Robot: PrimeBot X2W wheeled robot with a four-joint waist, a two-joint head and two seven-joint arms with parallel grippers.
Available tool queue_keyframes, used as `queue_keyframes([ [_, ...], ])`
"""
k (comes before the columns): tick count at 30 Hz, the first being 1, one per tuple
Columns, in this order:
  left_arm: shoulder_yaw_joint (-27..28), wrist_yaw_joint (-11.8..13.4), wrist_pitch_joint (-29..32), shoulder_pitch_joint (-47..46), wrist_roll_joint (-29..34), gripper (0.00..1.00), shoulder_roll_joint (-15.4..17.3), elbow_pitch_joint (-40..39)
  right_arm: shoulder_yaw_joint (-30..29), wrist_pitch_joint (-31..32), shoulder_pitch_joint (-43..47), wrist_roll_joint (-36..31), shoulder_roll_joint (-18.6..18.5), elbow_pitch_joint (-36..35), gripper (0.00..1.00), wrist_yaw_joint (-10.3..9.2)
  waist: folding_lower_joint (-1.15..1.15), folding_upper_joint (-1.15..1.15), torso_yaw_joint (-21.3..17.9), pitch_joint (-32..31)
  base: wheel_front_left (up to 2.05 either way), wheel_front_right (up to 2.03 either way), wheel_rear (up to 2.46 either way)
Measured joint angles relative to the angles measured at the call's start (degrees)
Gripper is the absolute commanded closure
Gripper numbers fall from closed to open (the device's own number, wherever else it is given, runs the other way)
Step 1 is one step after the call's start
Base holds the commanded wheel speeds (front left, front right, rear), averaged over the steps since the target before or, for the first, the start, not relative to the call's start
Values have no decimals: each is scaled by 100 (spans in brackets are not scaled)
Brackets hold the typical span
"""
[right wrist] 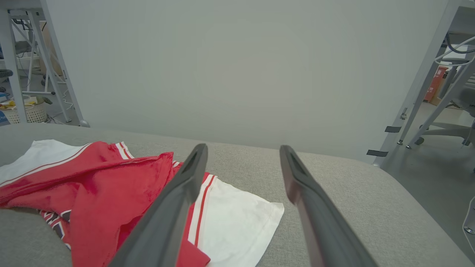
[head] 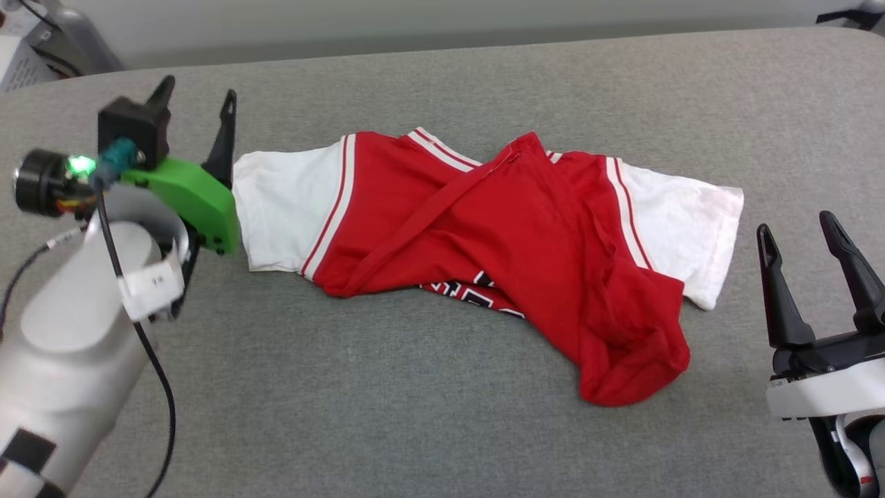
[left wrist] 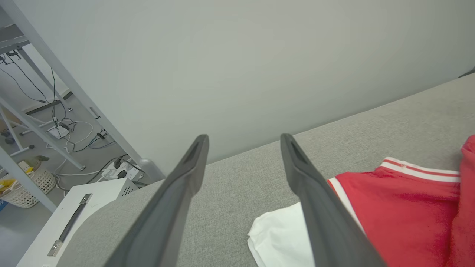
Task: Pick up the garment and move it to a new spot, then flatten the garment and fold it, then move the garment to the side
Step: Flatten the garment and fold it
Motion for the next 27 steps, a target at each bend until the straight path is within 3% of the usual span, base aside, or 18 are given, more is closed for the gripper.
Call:
queue_keyframes([
  [6,1076,849,1,1717,909,0,86,-1858,302,58,-203,307,-463,71,0,0,0,0,318,-164,0,0,0],
  [12,1959,1313,1,3097,1741,0,-136,-3049,1613,1450,-953,1226,-1612,-93,0,0,0,0,549,-282,0,0,0],
  [16,2405,1429,0,3613,2158,0,-367,-3508,2453,2671,-1508,1917,-2334,-342,0,0,0,0,652,-299,0,0,0],
  [19,2638,1426,0,3879,2402,0,-550,-3718,2976,3667,-1811,2398,-2672,-446,0,0,0,0,727,-297,0,0,0],
  [23,2888,1333,0,4169,2635,0,-735,-3851,3645,4766,-2178,2719,-2953,-490,0,0,0,0,800,-270,0,0,0],
  [27,3119,1178,1,4274,2830,0,-916,-3874,4023,5285,-2421,3050,-2905,-160,0,0,0,0,870,-213,0,0,0],
])
